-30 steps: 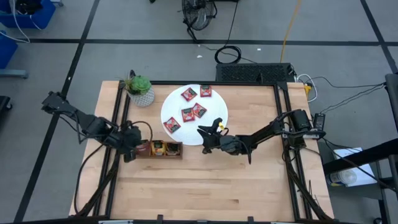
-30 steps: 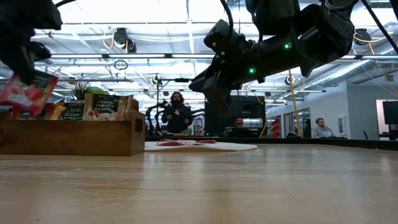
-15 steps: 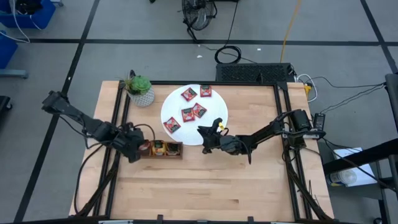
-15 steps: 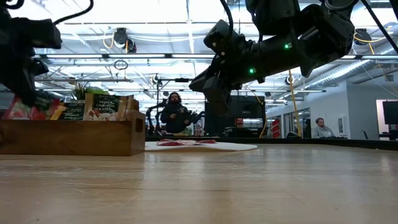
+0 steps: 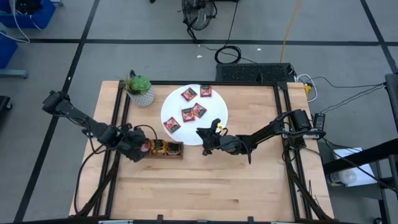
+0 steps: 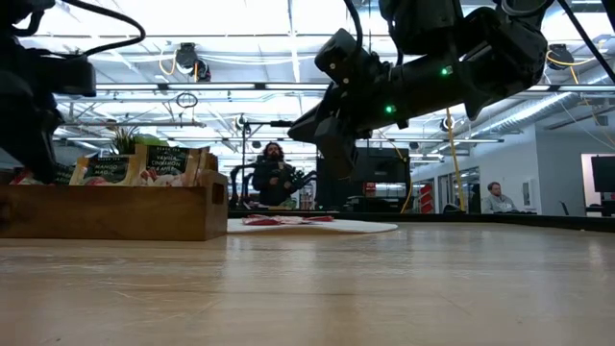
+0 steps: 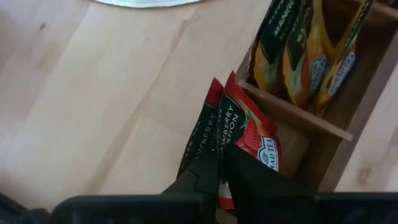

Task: Pick & Place Tea
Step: Put the red tea bag into the left section of the wooden organizer

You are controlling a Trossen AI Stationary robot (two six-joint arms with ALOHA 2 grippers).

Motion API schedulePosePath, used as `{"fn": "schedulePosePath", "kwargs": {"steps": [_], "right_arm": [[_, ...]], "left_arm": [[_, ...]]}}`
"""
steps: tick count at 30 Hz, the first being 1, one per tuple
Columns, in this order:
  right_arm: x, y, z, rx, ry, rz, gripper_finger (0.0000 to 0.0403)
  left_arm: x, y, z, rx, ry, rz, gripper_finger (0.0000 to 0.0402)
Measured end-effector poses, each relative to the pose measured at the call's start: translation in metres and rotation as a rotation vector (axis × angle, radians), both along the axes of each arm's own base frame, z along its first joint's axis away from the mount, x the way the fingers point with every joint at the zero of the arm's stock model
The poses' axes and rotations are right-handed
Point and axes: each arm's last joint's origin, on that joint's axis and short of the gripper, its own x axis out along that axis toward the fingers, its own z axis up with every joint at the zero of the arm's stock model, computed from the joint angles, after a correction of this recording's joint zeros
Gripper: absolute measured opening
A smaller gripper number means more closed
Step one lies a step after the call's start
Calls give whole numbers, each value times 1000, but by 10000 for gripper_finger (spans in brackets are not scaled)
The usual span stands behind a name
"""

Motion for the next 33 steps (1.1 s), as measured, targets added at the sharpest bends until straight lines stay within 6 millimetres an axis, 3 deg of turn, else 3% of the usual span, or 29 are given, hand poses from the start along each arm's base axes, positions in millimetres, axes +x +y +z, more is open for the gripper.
{"fn": "schedulePosePath", "kwargs": {"steps": [10, 17, 22, 33], "right_arm": [[0, 1, 0, 3, 1, 15, 45], [0, 1, 0, 3, 0, 15, 45], [0, 1, 0, 4, 0, 14, 45], [0, 0, 0, 16, -6, 12, 45]], "left_arm": [[10, -5, 25, -10, -77, -60, 117], [16, -12, 41, -145, -74, -78, 105], [26, -19, 26, -166, 87, -109, 14], [51, -23, -19, -148, 396, -49, 3]]}}
